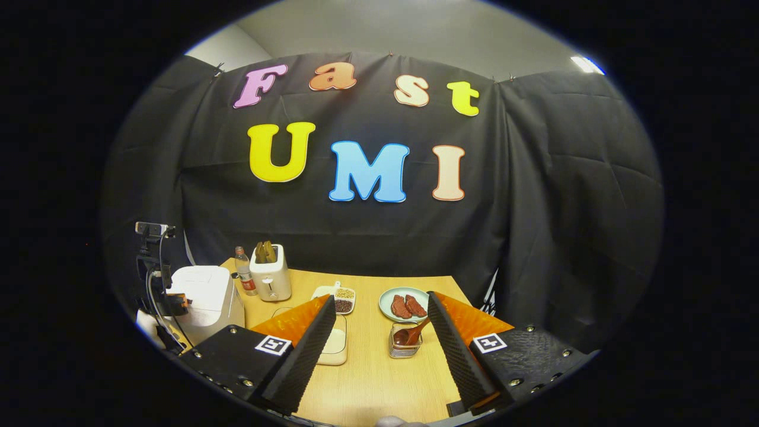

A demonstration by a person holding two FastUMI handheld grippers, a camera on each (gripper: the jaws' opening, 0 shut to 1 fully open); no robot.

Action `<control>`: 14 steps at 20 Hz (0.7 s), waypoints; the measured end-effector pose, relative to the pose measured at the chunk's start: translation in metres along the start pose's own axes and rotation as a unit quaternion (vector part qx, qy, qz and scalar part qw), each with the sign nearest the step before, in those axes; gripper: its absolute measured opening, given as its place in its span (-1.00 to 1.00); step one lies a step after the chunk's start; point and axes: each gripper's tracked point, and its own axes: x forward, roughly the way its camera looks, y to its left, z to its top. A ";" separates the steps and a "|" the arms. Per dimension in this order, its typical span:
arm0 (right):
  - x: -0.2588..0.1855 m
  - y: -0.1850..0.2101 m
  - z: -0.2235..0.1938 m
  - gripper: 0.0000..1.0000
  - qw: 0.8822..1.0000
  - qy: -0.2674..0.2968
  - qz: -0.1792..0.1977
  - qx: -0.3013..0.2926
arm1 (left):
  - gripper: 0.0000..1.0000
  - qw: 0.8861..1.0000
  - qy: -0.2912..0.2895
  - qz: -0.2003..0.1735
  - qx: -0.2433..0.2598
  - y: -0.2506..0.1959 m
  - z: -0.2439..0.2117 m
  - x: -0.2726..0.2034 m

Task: Close the left gripper, press the button to open the rice cooker; take a wooden spoon from the chopstick holder with the right hand, scoop a spoonful of rice and pour it into the rice cooker, then put the wooden spoon back into the chopstick holder.

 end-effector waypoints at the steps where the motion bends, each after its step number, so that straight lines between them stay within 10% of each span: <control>1: 0.002 0.002 -0.002 0.92 1.000 0.002 0.002 0.002 | -0.81 1.000 -0.004 0.000 0.000 0.001 0.001 -0.001; 9: 0.007 0.006 -0.007 0.92 1.000 0.006 0.013 0.011 | -0.82 1.000 0.025 -0.015 0.004 0.000 -0.001 0.000; 14: 0.007 -0.001 -0.010 0.92 1.000 -0.005 0.009 0.027 | -0.84 0.982 -0.190 0.004 0.003 0.012 0.102 -0.041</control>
